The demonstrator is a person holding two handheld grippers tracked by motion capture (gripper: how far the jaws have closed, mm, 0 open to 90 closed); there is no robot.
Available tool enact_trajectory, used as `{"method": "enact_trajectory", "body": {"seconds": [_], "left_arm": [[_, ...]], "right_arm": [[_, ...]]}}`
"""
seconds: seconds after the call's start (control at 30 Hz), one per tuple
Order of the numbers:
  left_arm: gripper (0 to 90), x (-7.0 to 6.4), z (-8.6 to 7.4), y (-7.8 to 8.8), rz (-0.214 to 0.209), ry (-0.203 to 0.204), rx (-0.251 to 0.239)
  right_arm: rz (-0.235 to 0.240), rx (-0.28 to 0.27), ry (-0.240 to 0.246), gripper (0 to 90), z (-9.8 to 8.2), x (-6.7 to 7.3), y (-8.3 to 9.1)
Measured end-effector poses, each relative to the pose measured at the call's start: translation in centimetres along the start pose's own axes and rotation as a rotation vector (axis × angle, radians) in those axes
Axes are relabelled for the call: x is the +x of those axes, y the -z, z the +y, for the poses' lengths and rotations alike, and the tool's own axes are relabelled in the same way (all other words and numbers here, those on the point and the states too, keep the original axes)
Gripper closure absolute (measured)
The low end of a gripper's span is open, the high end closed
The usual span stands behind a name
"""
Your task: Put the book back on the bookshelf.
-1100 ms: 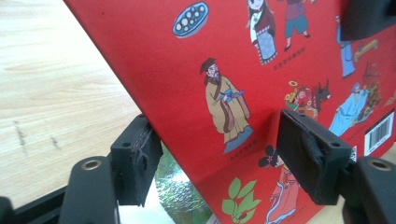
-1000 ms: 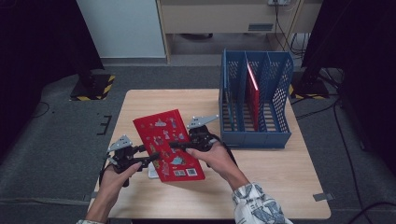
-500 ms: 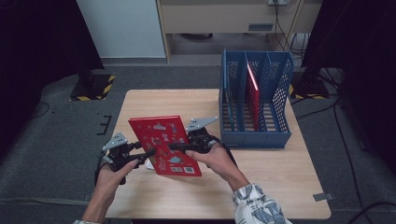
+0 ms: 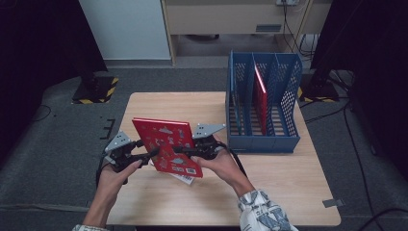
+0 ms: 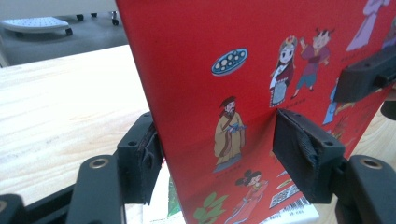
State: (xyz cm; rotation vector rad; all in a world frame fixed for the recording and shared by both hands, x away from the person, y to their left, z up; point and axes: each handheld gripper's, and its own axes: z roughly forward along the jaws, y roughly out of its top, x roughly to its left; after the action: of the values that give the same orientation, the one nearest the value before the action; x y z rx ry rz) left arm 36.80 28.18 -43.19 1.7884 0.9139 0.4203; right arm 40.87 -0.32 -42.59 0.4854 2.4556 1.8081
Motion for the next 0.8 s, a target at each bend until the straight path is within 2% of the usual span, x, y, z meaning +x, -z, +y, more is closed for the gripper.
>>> {"method": "enact_trajectory", "body": {"seconds": [0.43,0.8], "left_arm": [[34.3,-0.1,-0.2,0.1,0.007,-0.018,-0.029],[34.0,-0.3,-0.2,0.2,0.008,-0.031,-0.024]], "right_arm": [[-0.02,-0.015,0.019,76.9,-1.3,0.1,-0.2],[-0.045,-0.113,0.042,67.3,0.2,1.0,0.2]]}}
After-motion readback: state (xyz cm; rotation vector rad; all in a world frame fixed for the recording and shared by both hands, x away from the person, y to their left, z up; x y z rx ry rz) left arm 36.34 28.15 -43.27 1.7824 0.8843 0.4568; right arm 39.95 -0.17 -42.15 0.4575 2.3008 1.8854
